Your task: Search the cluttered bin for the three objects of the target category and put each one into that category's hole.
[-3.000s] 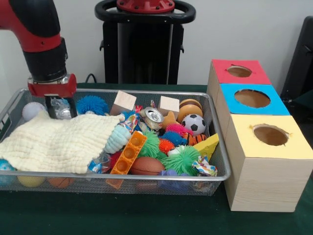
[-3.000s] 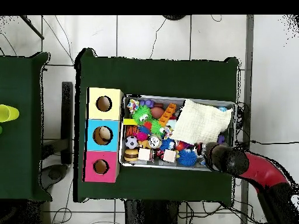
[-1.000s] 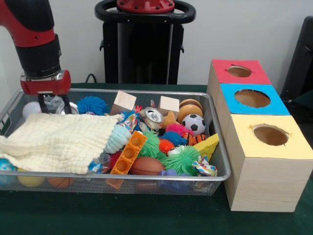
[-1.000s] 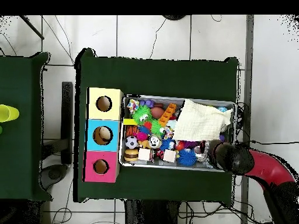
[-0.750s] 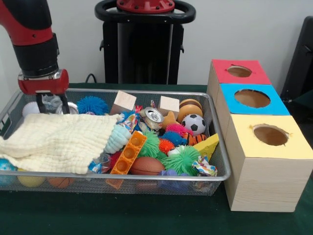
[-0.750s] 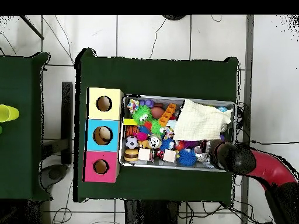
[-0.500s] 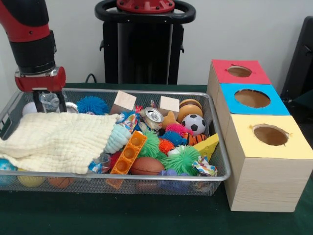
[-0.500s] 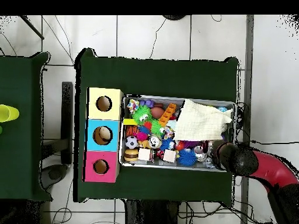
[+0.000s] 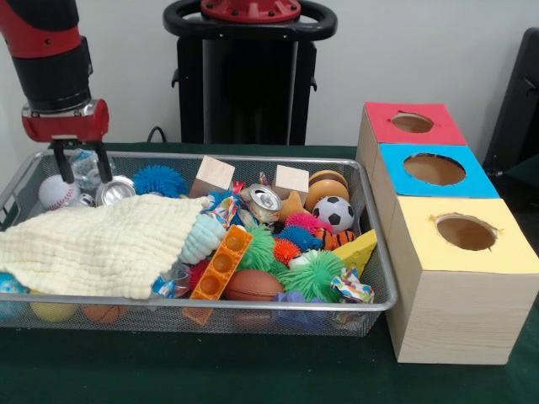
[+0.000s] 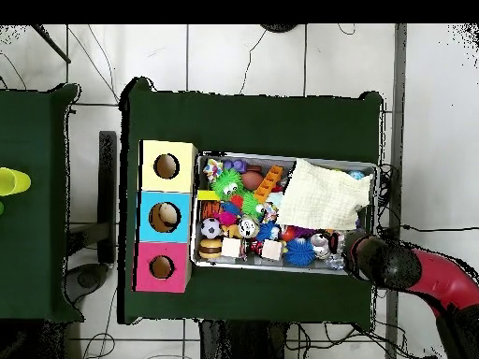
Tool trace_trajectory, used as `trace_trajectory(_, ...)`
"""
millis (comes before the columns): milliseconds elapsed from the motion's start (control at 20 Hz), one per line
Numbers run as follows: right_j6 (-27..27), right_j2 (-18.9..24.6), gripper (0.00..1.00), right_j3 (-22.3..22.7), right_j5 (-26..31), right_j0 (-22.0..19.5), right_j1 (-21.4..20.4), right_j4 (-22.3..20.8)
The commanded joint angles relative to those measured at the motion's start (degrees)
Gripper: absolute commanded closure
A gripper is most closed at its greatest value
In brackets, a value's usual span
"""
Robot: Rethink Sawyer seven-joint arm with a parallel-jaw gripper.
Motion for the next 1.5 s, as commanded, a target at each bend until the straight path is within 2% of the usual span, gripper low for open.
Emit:
trace_trajectory(50, -10.31, 3.8, 0.0, 4.11, 6.95, -0.75, -1.9, -0.56)
trace_trajectory(450, -10.55, 3.87, 0.0, 6.05, 7.32, -1.58, -2.76, -1.21)
trace_trajectory(650, -9.85, 3.39, 0.0, 5.94, 5.87, -1.63, -0.86, -2.39)
trace_trajectory(1500, -6.07, -0.71, 0.0, 3.3, 0.21, 1.44, 3.7, -11.45)
